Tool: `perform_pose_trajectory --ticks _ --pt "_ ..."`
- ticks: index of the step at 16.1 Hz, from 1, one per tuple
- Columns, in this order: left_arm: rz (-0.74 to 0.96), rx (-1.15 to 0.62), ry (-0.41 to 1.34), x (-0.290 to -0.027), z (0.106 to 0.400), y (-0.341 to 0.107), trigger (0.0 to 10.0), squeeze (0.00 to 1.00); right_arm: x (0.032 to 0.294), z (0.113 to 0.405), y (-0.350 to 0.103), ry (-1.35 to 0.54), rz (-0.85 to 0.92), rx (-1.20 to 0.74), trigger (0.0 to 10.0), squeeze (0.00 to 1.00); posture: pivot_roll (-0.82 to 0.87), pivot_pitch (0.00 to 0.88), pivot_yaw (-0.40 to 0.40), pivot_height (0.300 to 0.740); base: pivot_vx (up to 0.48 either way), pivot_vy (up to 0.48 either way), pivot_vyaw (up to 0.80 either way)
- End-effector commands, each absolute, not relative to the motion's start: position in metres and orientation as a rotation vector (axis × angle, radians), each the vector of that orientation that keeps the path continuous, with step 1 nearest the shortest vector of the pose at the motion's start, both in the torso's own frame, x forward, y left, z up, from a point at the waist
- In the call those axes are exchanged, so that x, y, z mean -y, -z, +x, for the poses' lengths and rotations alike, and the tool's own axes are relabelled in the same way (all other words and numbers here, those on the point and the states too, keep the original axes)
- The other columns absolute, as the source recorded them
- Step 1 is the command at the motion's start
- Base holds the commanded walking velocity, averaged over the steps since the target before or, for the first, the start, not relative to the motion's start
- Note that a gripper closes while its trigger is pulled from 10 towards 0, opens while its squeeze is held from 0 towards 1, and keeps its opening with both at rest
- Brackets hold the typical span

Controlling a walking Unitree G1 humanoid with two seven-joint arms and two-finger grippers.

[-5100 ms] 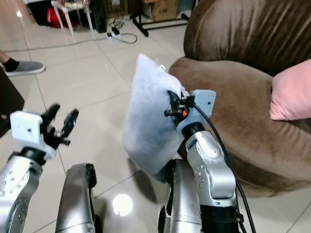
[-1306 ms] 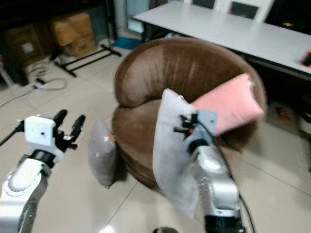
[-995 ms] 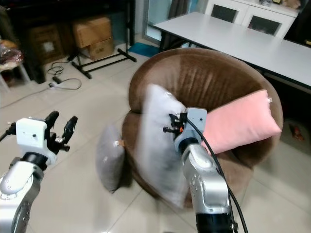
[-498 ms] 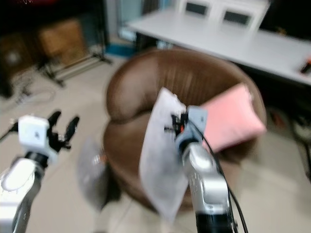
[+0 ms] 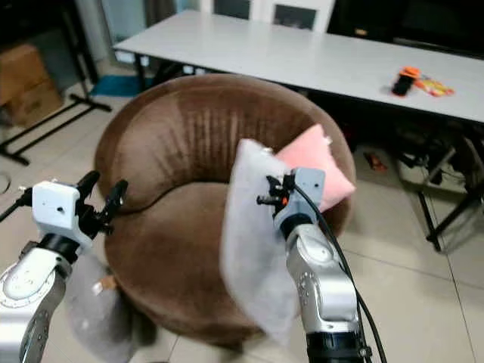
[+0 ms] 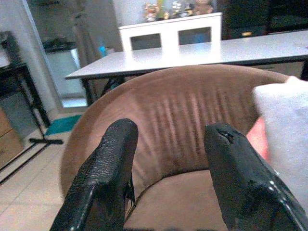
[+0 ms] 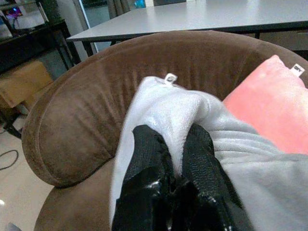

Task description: Move the pillow to the sofa from floor

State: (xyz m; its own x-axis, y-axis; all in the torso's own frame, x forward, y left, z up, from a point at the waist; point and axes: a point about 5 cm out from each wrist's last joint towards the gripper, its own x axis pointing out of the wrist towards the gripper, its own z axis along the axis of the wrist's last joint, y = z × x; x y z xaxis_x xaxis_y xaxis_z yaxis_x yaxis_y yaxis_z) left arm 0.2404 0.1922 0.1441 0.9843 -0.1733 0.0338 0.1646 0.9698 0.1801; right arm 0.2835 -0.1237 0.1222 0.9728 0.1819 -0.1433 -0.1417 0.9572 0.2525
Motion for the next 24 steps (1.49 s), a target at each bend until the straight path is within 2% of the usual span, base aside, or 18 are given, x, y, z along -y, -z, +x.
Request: perform_pose_trajectory --ticks 1,3,9,13,17,19,22,24 --pt "0.173 0.048 0.195 -0.186 0.239 -0.144 10.0 0.00 0.122 0.285 -0.141 -0.236 0.263 -0.084 10.0 0.00 0.03 0.000 -0.030 0.740 0.292 0.000 0.00" --pt "0.175 0.045 0.196 -0.186 0.238 -0.143 10.0 0.00 0.113 0.283 -0.147 -0.352 0.278 -0.072 10.0 0.00 0.03 0.000 -0.033 0.740 0.281 0.000 0.00" --pt "0.185 0.034 0.200 -0.188 0.232 -0.143 10.0 0.00 0.103 0.287 -0.159 -0.430 0.340 -0.052 10.0 0.00 0.05 0.000 -0.041 0.740 0.281 0.000 0.00" --pt "0.196 -0.017 0.291 -0.192 0.225 -0.140 10.0 0.00 0.081 0.291 -0.166 -0.525 0.377 -0.084 10.0 0.00 0.05 0.000 -0.032 0.740 0.000 0.000 0.00" --pt "0.225 -0.122 0.440 -0.191 0.212 -0.132 10.0 0.00 0.050 0.301 -0.161 -0.583 0.445 -0.230 10.0 0.00 0.06 0.000 -0.023 0.740 0.000 0.000 0.00" --pt "0.230 -0.167 0.483 -0.192 0.206 -0.129 10.0 0.00 0.040 0.314 -0.155 -0.543 0.613 -0.306 10.0 0.00 0.06 0.000 -0.020 0.740 0.000 0.000 0.00" --pt "0.234 -0.185 0.512 -0.192 0.204 -0.129 10.0 0.00 0.052 0.338 -0.150 -0.406 0.680 -0.279 10.0 0.00 0.07 0.000 -0.019 0.740 0.000 0.000 0.00" --pt "0.227 -0.230 0.575 -0.190 0.200 -0.126 10.0 0.00 0.074 0.357 -0.137 -0.278 0.705 -0.259 10.0 0.00 0.08 0.000 -0.024 0.740 0.000 0.000 0.00"
